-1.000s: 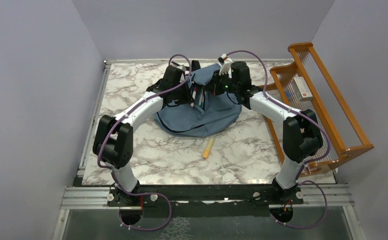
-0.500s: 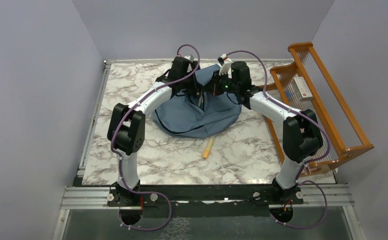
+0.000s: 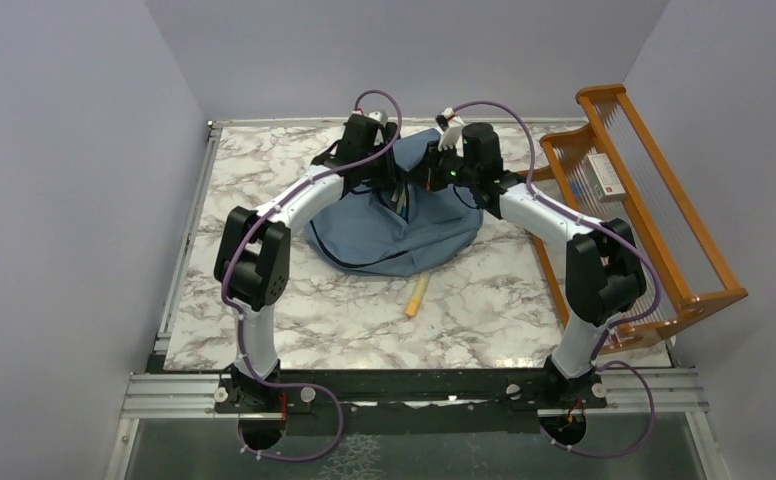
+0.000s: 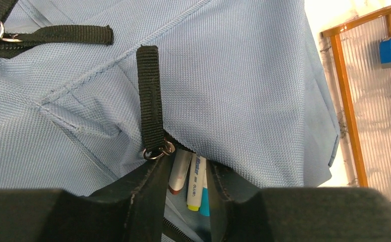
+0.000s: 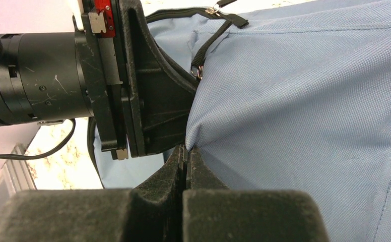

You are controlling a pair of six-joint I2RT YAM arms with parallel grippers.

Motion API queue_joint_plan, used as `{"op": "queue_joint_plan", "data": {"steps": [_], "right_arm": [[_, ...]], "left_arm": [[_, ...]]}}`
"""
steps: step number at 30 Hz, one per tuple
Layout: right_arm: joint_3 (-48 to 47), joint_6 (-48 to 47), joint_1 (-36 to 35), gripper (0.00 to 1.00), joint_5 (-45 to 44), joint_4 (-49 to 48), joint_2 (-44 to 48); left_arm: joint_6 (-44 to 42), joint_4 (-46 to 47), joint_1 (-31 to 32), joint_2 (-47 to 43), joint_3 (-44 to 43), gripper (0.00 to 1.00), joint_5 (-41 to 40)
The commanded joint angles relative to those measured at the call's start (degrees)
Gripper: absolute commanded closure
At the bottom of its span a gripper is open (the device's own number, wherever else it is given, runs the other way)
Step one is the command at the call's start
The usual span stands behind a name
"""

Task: Pack the student bag
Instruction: Place the stationery in the student bag.

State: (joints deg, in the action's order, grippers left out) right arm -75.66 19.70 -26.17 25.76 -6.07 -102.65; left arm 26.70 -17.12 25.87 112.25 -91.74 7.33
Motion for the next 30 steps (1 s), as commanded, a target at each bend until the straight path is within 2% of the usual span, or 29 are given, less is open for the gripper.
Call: {"op": "queue_joint_plan", "data": {"steps": [1, 7, 16, 23, 30], "right_arm": [[0.3, 1.1, -0.6, 0.99, 2.9, -2.6, 3.6], [-0.5, 1.1, -0.6, 0.99, 2.6, -2.2, 3.1], [-0.6, 1.1, -0.6, 1.00, 2.6, -2.5, 2.7], [-0.2, 0.1, -0.6, 1.00, 1.7, -1.9, 2.7], [1.1, 0.2, -0.6, 0.99, 1.4, -2.6, 3.4]], "left_arm": [[-1.2, 4.4, -0.4, -4.4, 2.6, 0.64, -0.4], [-2.5, 6.2, -0.4, -10.2, 6.5, 0.63, 1.7], [-4.0, 12.0, 1.4, -26.4, 24.1, 0.63, 3.2], [-4.1, 13.9, 9.8, -35.5, 35.5, 0.63, -1.4], [-1.7, 15.6, 19.2, -40.1, 42.5, 0.62, -7.7]]}}
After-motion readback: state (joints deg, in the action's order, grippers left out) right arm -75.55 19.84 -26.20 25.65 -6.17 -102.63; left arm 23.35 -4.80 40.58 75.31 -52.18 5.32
